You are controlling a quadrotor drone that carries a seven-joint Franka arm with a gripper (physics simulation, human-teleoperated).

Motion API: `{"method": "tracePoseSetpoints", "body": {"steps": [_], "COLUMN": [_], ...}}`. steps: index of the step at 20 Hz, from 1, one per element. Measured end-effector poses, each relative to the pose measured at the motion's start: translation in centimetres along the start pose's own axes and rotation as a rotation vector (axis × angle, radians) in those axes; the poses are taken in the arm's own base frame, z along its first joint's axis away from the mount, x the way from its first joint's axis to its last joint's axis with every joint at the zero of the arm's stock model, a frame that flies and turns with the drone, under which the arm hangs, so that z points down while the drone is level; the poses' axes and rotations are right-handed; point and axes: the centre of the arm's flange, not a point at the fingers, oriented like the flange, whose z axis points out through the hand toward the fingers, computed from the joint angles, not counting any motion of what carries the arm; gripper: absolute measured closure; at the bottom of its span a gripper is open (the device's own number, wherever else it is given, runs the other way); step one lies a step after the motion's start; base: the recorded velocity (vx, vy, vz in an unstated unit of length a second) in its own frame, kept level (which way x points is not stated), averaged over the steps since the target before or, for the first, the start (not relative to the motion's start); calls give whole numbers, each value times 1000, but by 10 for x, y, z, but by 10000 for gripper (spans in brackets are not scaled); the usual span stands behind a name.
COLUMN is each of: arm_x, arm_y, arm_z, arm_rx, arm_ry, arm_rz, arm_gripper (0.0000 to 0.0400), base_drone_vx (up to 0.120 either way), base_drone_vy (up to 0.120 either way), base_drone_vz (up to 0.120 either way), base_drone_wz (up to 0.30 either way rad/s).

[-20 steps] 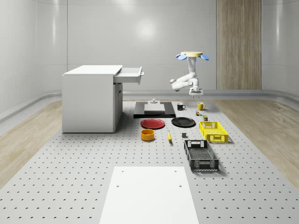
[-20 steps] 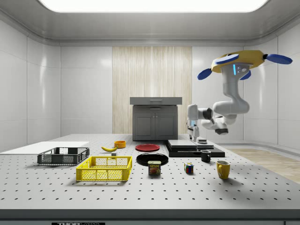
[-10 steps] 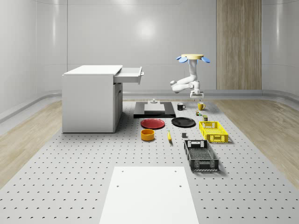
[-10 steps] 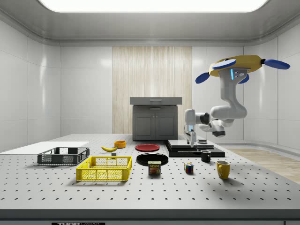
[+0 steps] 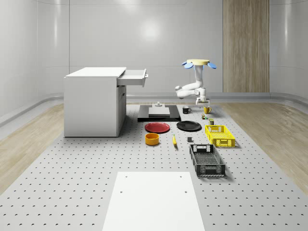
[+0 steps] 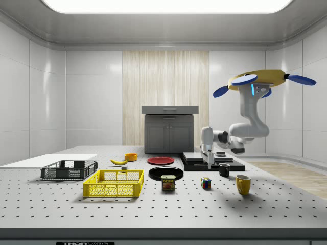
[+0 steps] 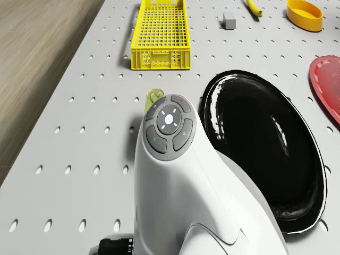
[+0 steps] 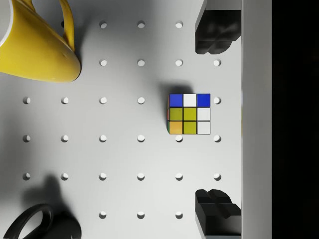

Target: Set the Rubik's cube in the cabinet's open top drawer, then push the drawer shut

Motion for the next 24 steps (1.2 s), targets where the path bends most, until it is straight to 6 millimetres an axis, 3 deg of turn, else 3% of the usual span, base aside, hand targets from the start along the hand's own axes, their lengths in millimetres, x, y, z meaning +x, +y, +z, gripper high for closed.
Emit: {"method": "tracePoseSetpoints", "body": {"steps": [10,14,24], "arm_x": [0,0,0], "arm_y": [0,0,0], "arm_z": [0,0,19], "arm_rx": [0,0,0], "arm_ry": [0,0,0], "arm_rz": [0,0,0], "arm_gripper": [0,0,0], "base_drone_vx": [0,100,0], "base_drone_vy": [8,0,0], "base_drone_vz": [-120,-120,0], "base_drone_wz": [0,0,0]}}
